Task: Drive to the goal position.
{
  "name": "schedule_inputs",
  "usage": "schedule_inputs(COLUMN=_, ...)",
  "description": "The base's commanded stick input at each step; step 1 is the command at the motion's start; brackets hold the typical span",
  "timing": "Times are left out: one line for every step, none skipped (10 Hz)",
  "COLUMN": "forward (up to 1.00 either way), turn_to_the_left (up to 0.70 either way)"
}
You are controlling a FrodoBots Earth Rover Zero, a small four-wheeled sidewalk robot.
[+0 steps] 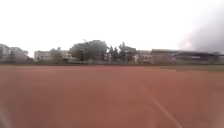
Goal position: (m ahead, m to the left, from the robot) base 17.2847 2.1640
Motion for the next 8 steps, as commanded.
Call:
schedule_inputs(forward=0.3, turn_to_the_left=0.0)
schedule_inputs(forward=0.3, turn_to_the_left=0.0)
schedule_inputs(forward=0.3, turn_to_the_left=0.0)
schedule_inputs(forward=0.3, turn_to_the_left=0.0)
schedule_inputs(forward=0.3, turn_to_the_left=0.0)
schedule_inputs(forward=0.3, turn_to_the_left=0.0)
schedule_inputs(forward=0.3, turn_to_the_left=0.0)
schedule_inputs(forward=0.3, turn_to_the_left=0.0)
